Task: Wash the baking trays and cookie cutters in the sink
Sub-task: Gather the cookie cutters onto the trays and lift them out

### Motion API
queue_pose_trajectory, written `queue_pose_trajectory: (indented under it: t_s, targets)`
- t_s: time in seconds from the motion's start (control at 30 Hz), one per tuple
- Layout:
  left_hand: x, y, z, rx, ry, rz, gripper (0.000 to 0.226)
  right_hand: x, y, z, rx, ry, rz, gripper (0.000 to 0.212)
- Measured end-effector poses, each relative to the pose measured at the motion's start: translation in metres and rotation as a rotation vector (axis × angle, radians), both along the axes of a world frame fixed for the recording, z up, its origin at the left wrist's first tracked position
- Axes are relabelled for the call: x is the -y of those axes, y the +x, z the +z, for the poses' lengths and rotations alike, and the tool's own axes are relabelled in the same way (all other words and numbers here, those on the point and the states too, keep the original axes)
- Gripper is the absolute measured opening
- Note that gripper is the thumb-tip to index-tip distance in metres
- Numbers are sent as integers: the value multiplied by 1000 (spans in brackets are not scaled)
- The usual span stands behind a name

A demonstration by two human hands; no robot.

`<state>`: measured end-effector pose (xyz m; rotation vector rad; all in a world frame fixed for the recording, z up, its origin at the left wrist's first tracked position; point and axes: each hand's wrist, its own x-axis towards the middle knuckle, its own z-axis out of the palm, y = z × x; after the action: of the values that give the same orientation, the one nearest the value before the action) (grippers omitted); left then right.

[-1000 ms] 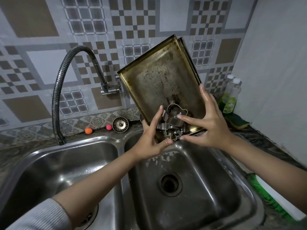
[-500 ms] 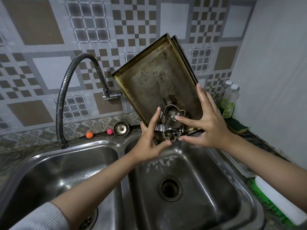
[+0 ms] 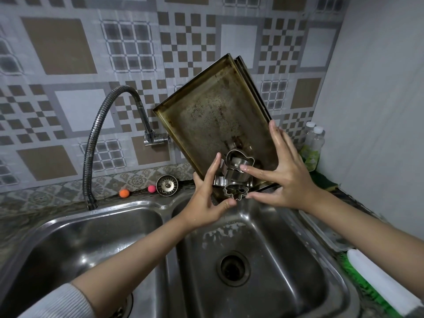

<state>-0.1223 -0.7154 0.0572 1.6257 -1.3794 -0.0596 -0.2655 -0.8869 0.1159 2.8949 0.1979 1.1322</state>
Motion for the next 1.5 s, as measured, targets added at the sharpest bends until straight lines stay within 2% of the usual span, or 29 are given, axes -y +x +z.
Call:
queue_pose_trajectory:
  t_s: [0.17, 0.33, 0.53, 0.7, 0.8, 0.93, 1.13, 1.23, 1.3, 1.43, 1.5]
  targets:
    - [-10, -7, 10, 10, 20, 12, 97, -9, -7, 3, 54, 76, 24, 56]
    - [-39, -15, 12, -78, 118, 21, 93, -33, -16, -19, 56, 329, 40, 59]
    - [-94, -28, -5, -283, 330, 71, 84, -81, -29, -64, -133, 689, 40, 67]
    - [-142, -25, -45, -508, 483, 97, 87, -127, -22, -104, -345, 901, 26, 62]
    - [-182, -16, -62, -579, 589, 158, 90, -166, -9, -123, -466, 1022, 49, 61]
    - [-248, -1, -71, -698, 632, 189, 94, -225, 24, -151, -546, 1098, 128, 63]
    - [-369, 59, -88, -666, 653, 357, 86, -336, 97, -171, -583, 1145, 176, 69]
    - [-429, 94, -75, -656, 640, 407, 103, -398, 139, -166, -588, 1203, 208, 66]
    - [-464, 121, -67, -672, 602, 460, 107, -437, 170, -162, -585, 1221, 232, 66]
    - [-515, 177, -59, -684, 539, 500, 81, -493, 238, -160, -595, 1262, 220, 75]
    - [-532, 206, -60, -671, 533, 517, 78, -511, 268, -159, -590, 1262, 209, 82]
